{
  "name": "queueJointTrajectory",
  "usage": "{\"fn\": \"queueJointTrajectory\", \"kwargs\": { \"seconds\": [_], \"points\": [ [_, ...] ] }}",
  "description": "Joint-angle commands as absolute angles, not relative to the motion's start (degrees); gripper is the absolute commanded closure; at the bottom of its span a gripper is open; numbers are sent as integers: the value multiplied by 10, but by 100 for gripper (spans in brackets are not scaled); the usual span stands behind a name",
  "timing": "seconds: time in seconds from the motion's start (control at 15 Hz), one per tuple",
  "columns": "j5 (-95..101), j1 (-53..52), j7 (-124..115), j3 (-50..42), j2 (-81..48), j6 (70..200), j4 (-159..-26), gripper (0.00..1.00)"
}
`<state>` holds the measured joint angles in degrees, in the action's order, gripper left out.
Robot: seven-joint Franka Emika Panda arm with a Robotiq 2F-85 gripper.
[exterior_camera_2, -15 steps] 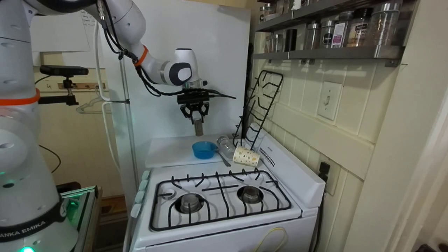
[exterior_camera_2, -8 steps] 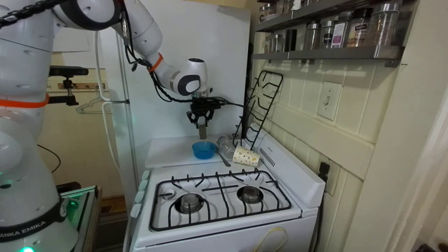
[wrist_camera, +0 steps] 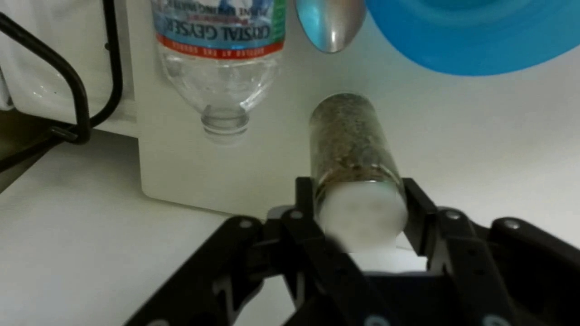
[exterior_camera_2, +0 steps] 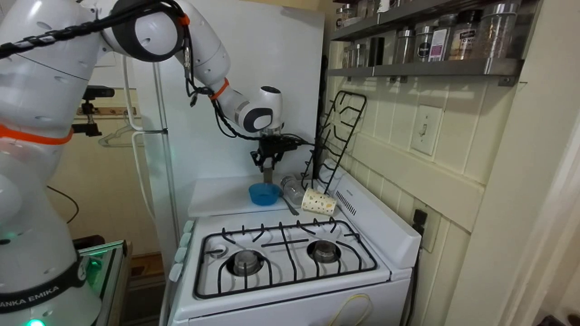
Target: Remove the container from the stove plates on the right and put it on the white tray on the left
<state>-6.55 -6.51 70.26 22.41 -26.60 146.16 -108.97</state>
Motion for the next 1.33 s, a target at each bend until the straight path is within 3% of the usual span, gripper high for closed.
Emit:
{"fn": "queueJointTrajectory", "kwargs": {
  "seconds": [0.0,0.07,0.13,0.27,0.47,0.8,1.27],
  "points": [
    [-73,-61,721,230,-289,1420,-1056,76],
    [-73,-61,722,229,-293,1412,-1051,61],
    [-73,-62,722,228,-295,1405,-1047,26],
    [-72,-63,720,226,-298,1391,-1040,22],
    [-70,-66,710,218,-293,1378,-1034,1],
    [-37,-90,583,173,-197,1404,-1100,0],
    [94,-105,390,126,-39,1346,-1236,0]
  ]
}}
